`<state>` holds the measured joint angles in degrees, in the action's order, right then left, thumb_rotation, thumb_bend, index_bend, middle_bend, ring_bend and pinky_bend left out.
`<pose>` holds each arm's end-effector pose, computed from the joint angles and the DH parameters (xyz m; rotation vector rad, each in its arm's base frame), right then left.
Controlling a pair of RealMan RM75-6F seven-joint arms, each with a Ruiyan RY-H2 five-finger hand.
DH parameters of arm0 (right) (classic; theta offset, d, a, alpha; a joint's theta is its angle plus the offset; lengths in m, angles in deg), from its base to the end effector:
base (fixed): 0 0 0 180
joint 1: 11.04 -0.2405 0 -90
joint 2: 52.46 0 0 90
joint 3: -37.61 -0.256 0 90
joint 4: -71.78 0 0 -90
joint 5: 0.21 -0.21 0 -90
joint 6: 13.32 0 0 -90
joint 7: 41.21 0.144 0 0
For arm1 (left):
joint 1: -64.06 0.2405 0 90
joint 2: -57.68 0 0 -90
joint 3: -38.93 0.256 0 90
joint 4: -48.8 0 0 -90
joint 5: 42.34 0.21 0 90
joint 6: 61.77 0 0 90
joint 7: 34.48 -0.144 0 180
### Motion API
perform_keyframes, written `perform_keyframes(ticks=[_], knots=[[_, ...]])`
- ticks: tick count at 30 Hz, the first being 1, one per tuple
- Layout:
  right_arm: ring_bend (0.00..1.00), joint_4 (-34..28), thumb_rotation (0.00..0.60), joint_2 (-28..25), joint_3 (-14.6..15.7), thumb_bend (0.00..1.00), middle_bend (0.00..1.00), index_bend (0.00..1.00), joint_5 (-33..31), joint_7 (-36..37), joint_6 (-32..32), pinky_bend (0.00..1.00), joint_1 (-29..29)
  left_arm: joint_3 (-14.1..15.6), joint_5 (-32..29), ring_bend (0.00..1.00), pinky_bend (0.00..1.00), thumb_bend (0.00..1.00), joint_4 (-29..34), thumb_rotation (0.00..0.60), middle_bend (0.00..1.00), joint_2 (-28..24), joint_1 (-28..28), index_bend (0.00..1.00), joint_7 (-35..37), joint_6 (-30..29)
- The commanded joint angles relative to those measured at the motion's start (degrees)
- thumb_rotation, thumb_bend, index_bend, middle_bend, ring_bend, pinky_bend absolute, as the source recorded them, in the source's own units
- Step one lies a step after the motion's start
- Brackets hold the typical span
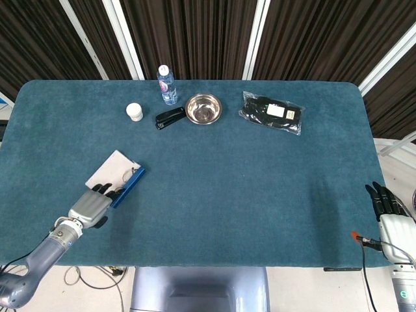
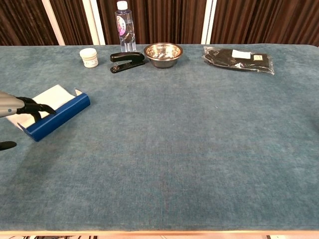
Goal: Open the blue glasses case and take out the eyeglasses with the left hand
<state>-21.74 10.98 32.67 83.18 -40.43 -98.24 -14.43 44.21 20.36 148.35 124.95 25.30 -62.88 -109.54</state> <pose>-0.3154 -0.1801 0.1682 1.3059 -0.9295 0.9081 -0.2369 0.2745 0.0450 -2.1052 -0.8794 -0.3853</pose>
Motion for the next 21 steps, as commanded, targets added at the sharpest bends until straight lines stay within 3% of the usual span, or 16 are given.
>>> perform_keyframes(ticks=[1, 21], knots=[[0.00, -0.07, 0.600, -0.04, -0.01, 0.14, 0.00, 0.00, -0.06, 0.01, 0.07, 0.24, -0.01, -0.21, -0.01, 0.04, 0.13, 0.38, 0.54, 0.600, 0.24, 0.31, -0.47, 0.00, -0.29, 0.42], [0.00, -0.03, 0.600, -0.09, 0.00, 0.14, 0.00, 0.00, -0.18, 0.51, 0.21, 0.24, 0.01, -2.31, -3.44, 0.04, 0.13, 0.38, 3.48, 0.600, 0.24, 4.64, -5.03, 0.00, -5.86, 0.81]])
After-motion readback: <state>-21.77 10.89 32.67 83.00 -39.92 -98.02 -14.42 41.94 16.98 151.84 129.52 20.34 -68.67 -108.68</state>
